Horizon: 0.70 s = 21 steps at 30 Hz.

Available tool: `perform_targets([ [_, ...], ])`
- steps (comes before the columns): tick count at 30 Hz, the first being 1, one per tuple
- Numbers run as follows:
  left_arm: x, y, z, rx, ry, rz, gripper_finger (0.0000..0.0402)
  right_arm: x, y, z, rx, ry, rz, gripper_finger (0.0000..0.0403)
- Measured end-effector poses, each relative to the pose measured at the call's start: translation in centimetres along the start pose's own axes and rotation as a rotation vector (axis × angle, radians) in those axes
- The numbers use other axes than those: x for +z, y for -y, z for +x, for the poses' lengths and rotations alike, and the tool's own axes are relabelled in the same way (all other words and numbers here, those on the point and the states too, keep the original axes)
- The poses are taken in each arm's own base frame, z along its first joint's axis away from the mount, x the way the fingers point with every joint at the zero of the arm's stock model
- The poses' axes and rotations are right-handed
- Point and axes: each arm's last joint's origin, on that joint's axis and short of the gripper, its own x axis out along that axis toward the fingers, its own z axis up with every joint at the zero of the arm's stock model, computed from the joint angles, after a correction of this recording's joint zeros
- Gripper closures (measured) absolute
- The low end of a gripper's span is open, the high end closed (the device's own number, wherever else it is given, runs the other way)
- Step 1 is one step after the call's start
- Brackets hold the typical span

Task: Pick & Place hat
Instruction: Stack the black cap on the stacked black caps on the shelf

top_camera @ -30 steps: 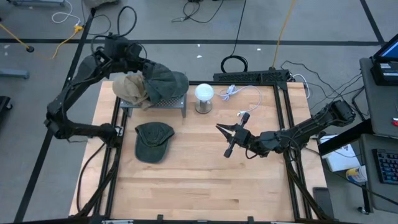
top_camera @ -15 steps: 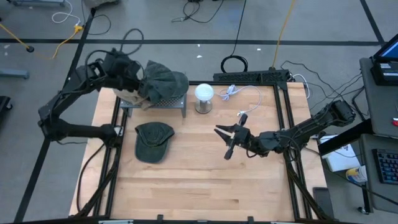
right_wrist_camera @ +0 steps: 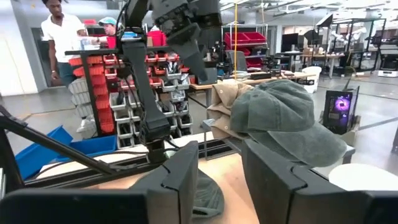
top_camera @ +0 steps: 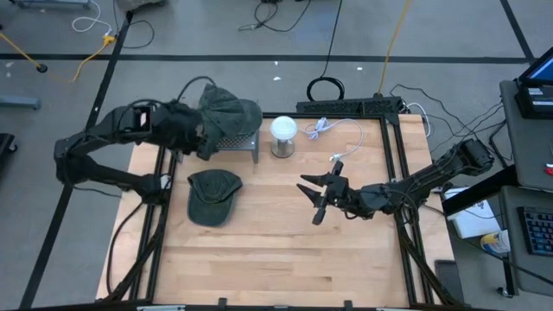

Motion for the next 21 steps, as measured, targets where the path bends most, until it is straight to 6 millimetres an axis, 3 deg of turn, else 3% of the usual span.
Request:
perform_targets([
  [6,-2.1,1.9,0.4,-0.015,-0.053,-0.097,0.0241,0.0,0.0,0.0,0.000,0.000,-0.002,0.0285],
  [13,-4.9,4.5,2.3,0.023,-0.148,-0.146,0.0241,-0.1,-0.2,-0.1,0.035,-0.005,-0.007,0.0285],
  [21,-8.7,5.6,5.2,0.300,-0.300,-0.177,0.0241,-0.5,-0.4,-0.1,0.130,-0.047,0.013,0.0287],
])
